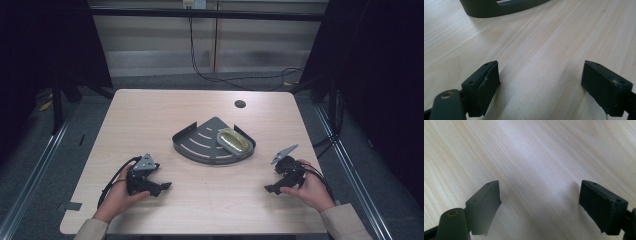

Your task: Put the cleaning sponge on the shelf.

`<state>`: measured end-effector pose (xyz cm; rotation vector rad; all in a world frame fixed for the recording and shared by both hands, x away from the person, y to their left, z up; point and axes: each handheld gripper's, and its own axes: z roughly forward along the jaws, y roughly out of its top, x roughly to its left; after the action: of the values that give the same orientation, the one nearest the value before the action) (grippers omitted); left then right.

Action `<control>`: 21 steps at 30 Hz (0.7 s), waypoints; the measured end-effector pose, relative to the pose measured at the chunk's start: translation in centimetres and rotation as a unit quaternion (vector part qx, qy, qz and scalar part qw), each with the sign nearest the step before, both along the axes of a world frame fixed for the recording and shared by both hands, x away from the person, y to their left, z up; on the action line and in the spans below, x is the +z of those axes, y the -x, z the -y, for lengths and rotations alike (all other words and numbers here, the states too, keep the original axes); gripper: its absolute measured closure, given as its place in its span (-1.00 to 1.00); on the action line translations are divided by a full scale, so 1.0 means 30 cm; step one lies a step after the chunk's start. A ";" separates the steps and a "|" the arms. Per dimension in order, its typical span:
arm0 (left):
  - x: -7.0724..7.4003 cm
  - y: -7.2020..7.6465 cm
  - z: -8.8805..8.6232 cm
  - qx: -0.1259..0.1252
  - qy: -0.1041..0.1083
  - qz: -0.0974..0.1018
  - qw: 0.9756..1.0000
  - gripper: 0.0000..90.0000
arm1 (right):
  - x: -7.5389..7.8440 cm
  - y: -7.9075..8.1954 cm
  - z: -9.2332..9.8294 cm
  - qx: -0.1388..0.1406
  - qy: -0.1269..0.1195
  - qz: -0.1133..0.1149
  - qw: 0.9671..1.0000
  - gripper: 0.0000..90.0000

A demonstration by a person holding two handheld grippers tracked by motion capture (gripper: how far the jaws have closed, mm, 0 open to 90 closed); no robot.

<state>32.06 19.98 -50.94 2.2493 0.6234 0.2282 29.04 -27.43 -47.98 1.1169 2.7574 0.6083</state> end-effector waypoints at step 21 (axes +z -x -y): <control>0.000 0.000 0.000 -0.001 0.000 0.001 1.000 -0.68 | -0.033 0.048 0.059 -0.009 -0.030 0.042 0.999 -0.69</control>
<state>32.07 19.98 -50.94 2.2498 0.6213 0.2298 27.61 -29.19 -48.96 1.1013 2.6714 0.7225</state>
